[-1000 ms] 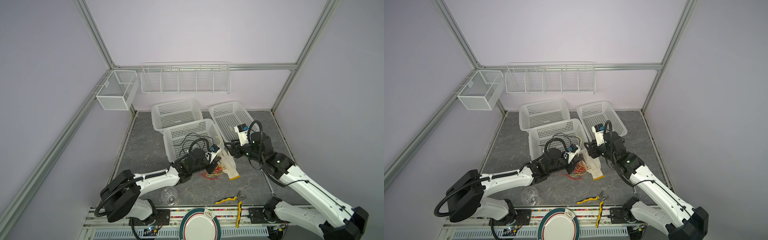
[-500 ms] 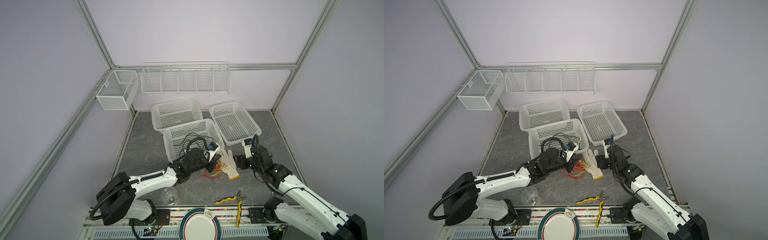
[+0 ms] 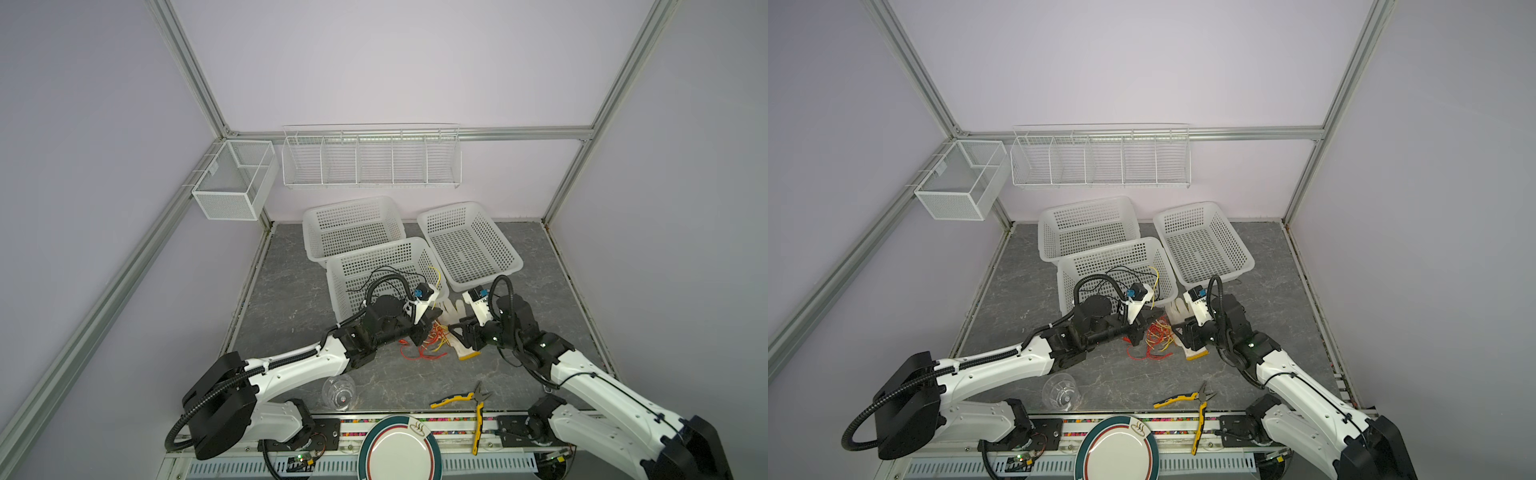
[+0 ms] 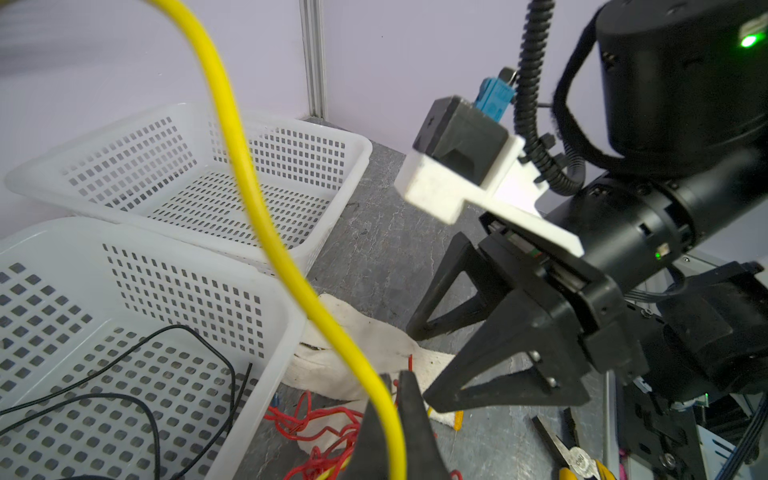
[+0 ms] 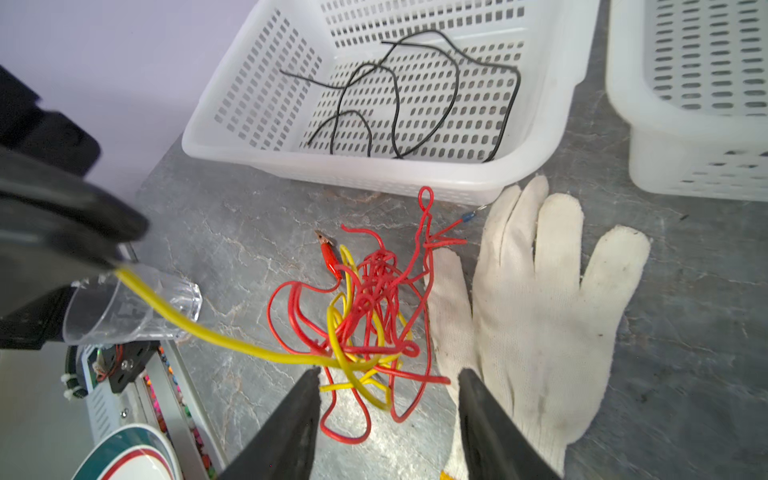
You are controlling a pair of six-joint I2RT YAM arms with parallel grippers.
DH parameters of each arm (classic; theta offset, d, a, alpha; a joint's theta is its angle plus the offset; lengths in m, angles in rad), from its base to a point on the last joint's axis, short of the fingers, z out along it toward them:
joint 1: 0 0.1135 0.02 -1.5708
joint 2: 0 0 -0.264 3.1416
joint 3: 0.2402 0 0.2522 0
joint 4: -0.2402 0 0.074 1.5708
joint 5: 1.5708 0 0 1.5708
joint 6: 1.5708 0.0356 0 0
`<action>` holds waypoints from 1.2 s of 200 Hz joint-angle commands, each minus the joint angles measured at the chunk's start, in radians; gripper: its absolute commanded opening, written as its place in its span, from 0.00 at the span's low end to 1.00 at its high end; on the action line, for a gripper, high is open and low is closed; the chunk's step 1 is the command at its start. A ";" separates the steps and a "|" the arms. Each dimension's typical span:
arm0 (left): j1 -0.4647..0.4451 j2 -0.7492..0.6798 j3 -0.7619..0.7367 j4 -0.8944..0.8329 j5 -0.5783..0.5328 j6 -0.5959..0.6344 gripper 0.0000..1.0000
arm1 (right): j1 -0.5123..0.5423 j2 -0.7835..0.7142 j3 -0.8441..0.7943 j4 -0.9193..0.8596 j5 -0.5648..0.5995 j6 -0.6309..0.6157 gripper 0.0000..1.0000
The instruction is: Untangle the cables
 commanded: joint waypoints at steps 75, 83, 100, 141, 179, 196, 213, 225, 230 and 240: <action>-0.002 -0.046 0.024 -0.029 0.062 0.000 0.00 | 0.028 0.099 0.013 0.100 0.060 0.008 0.18; -0.002 -0.048 0.027 -0.042 0.070 0.000 0.00 | 0.028 0.111 0.022 0.100 0.063 0.009 0.15; -0.002 -0.053 0.027 -0.061 0.084 -0.003 0.00 | 0.031 0.133 0.037 0.095 0.087 0.013 0.08; -0.002 -0.089 0.008 -0.066 0.068 0.000 0.00 | 0.033 0.173 0.057 0.076 0.121 0.014 0.07; -0.002 -0.126 -0.002 -0.067 0.041 0.000 0.00 | 0.032 0.187 0.072 0.014 0.256 0.013 0.06; -0.002 -0.150 -0.007 -0.064 0.045 -0.003 0.00 | 0.027 0.202 0.075 -0.004 0.322 0.023 0.06; -0.002 -0.176 -0.007 -0.064 0.050 -0.010 0.00 | 0.020 0.230 0.075 0.000 0.340 0.033 0.06; -0.002 -0.199 -0.011 -0.056 0.054 -0.019 0.00 | 0.019 0.259 0.079 0.004 0.354 0.039 0.06; -0.002 -0.209 -0.013 -0.052 0.057 -0.022 0.00 | 0.019 0.273 0.080 0.005 0.358 0.044 0.06; -0.002 -0.231 -0.019 -0.046 0.066 -0.027 0.00 | 0.019 0.303 0.084 0.010 0.371 0.051 0.06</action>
